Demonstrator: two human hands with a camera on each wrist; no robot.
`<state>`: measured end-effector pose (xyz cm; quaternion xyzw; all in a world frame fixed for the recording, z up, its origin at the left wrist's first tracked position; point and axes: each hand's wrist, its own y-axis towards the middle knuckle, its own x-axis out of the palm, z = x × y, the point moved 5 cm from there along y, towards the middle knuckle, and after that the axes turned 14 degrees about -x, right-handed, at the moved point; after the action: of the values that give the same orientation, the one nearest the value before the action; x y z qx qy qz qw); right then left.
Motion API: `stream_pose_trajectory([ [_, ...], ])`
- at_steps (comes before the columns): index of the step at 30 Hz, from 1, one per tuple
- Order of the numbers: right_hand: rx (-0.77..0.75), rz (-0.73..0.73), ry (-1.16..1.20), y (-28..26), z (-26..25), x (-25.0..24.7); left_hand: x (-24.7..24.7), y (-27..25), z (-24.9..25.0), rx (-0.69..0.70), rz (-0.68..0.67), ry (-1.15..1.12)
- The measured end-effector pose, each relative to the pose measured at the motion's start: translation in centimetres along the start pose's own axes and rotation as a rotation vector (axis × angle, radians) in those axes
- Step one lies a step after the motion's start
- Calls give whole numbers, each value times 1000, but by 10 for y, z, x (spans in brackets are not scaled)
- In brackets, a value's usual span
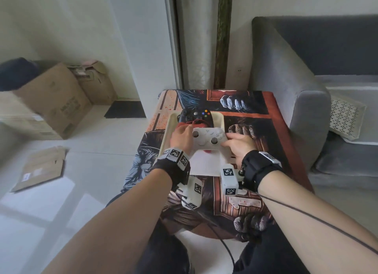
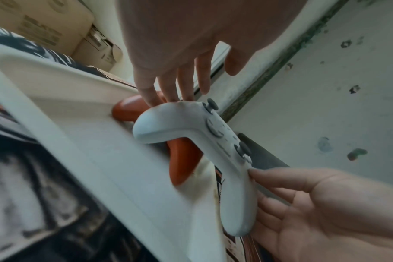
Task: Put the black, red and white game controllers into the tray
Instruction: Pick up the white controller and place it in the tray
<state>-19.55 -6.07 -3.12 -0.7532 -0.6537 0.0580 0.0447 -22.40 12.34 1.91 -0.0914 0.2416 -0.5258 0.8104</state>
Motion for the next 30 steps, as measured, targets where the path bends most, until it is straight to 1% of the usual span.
stream_pose_trajectory([
  [3, 15, -36, 23, -6, 7, 21, -22, 6, -11, -33, 46, -38],
  [7, -8, -71, -64, -13, 14, 37, -38, 11, -22, -34, 74, -68],
  [10, 4, -73, -94, -17, 19, 44, -45, 13, -32, -37, 94, -89],
  [15, 1, -63, -124, -20, 30, 50, -48, 20, -43, -56, 100, -78],
  [22, -22, -69, -158, -13, 34, 55, -49, 31, -50, -34, 116, -79],
  [28, -28, -88, -134, -10, 39, 55, -43, 40, -49, -35, 91, -35],
  [30, -32, -112, -135, -10, 42, 55, -42, 42, -51, -58, 83, -8],
])
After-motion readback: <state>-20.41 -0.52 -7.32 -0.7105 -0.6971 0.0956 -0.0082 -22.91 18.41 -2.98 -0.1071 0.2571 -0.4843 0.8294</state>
